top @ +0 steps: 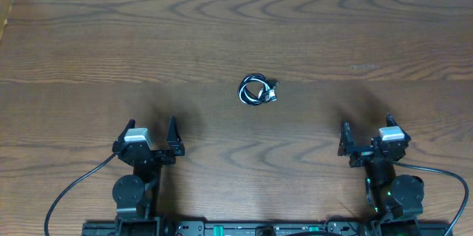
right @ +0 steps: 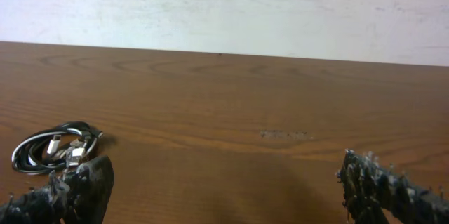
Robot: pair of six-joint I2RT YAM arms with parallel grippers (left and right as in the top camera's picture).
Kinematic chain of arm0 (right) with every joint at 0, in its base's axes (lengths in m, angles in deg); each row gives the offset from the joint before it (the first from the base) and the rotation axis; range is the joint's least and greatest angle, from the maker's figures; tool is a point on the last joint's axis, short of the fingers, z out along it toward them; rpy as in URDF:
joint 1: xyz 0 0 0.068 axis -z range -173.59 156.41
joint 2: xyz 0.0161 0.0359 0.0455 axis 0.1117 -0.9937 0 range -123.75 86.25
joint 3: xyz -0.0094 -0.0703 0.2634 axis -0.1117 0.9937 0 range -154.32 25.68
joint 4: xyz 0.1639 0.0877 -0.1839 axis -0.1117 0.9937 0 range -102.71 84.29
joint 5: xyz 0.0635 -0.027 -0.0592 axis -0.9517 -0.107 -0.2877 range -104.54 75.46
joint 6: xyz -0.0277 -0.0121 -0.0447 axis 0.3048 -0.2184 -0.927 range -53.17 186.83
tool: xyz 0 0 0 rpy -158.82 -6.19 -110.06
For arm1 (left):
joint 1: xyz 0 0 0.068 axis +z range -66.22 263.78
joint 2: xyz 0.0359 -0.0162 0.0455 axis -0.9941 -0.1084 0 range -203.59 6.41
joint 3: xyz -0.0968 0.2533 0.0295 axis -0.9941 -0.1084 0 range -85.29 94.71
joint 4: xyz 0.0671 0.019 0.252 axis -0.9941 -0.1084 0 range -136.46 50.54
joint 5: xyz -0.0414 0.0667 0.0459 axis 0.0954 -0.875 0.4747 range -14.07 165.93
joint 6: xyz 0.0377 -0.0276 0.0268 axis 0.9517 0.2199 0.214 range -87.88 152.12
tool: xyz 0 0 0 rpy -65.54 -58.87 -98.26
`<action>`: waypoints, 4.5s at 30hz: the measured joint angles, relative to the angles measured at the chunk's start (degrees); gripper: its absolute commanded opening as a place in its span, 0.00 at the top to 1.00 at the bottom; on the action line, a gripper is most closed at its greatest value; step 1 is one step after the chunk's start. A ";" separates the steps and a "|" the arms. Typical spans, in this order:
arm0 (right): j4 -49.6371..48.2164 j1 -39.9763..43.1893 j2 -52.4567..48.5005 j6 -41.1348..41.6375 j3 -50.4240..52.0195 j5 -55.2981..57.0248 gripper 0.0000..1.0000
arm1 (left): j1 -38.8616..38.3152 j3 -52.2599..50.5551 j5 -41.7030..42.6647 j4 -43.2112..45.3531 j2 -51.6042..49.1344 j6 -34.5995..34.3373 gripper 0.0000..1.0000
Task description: Untangle cables
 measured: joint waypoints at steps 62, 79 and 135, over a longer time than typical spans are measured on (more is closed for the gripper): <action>5.77 0.00 -19.87 3.63 -8.48 3.23 0.01 | 0.00 9.49 2.67 -14.12 -10.25 -8.07 0.02; 22.49 0.00 -52.87 4.42 -33.07 0.79 0.01 | -0.02 40.48 13.90 -35.41 -50.88 -9.03 0.02; 19.63 0.00 -56.94 4.68 -36.11 -11.37 0.01 | -24.90 59.78 7.37 -7.37 -103.80 -2.19 0.14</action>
